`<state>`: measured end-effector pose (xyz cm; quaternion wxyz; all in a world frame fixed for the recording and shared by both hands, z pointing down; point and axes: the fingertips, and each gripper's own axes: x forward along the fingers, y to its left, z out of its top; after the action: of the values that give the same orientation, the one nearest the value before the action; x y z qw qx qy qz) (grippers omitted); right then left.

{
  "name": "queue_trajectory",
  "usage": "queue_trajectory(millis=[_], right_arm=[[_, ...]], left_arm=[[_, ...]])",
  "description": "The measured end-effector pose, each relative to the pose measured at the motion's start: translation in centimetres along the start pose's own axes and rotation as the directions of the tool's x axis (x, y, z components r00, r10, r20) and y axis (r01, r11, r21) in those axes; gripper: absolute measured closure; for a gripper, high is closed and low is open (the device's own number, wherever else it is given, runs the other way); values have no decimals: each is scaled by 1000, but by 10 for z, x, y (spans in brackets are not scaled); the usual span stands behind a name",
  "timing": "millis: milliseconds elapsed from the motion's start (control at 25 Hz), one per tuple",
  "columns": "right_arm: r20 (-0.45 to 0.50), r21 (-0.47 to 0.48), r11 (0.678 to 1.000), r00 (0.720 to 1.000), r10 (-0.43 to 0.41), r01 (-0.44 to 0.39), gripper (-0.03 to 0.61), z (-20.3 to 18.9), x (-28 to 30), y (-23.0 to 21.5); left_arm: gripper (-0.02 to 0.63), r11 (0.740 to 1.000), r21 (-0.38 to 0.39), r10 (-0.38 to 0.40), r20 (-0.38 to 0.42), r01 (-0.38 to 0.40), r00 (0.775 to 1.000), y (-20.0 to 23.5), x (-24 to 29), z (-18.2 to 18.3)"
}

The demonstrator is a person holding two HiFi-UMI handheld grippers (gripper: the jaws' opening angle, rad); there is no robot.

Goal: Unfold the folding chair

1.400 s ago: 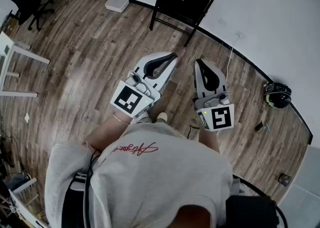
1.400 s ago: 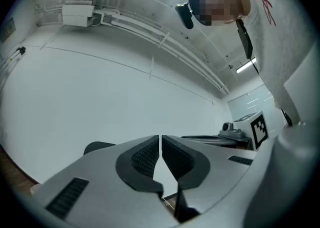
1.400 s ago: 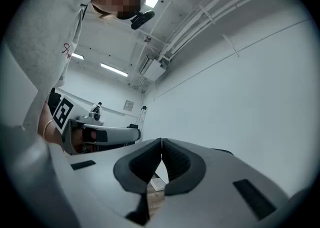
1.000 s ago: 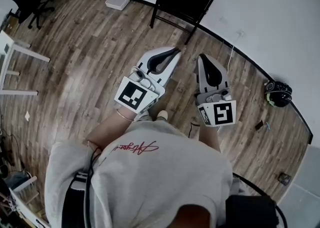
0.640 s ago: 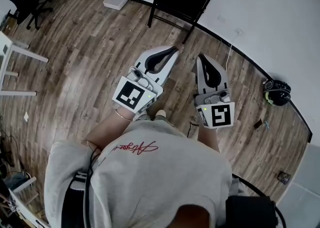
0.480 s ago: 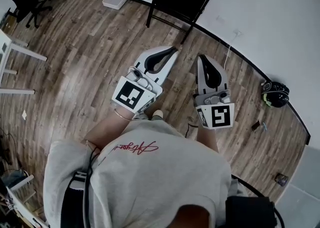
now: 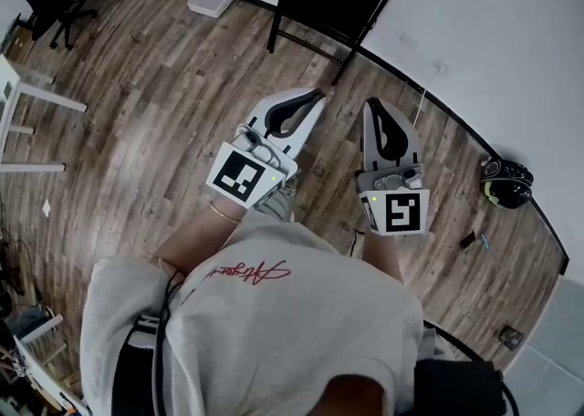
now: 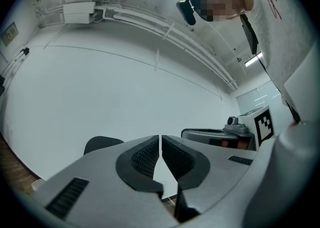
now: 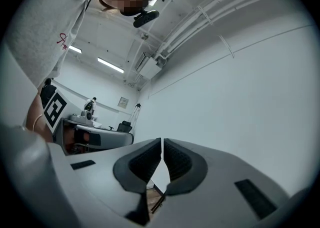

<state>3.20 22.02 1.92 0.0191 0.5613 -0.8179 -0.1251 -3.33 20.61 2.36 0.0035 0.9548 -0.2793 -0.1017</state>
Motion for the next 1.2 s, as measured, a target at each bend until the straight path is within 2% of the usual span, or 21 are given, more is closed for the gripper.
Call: queue_trajectory(millis=[200,400,520,640,800,920,1000,1040,1080,1160,1200], right_arm=[[-20,-10,1000,1000,-4,4,560,-32,59,-44],[-30,-38,998,999,-44,43,560,-67,155,-117],[-16,-44,995,995,-96,95,560,-75,209,-168],[-43,-37,989,989,-142,140,560,-87,246,-211],[-79,-39,986,983,-163,161,560,-106,271,-247],[-106,-15,987,981,-161,161,559,-125,283,-267],[-110,-14,987,981,-162,162,558,-133,289,-278],[-105,-16,986,981,-166,165,558,-135,293,-283],[-101,-16,985,980,-170,169,558,-137,295,-288],[-101,-16,985,980,-174,174,554,-142,300,-295],[-104,-18,985,979,-175,174,543,-144,302,-297]], left_arm=[[585,1000,-12,-10,1,10,1000,52,60,-20],[585,997,-24,-69,2,69,998,130,154,-47],[585,995,-21,-99,-51,98,994,177,212,-60],[584,993,2,-115,-93,116,989,214,265,-71],[584,982,25,-179,-170,186,969,234,319,-98],[583,966,92,-220,-212,243,952,246,352,-121],[577,948,113,-260,-267,298,928,254,375,-143],[504,934,107,-295,-312,342,903,259,387,-158],[386,915,96,-335,-365,393,869,264,400,-175],[349,860,102,-397,-482,500,781,278,423,-211],[342,822,127,-409,-545,554,732,286,432,-231]])
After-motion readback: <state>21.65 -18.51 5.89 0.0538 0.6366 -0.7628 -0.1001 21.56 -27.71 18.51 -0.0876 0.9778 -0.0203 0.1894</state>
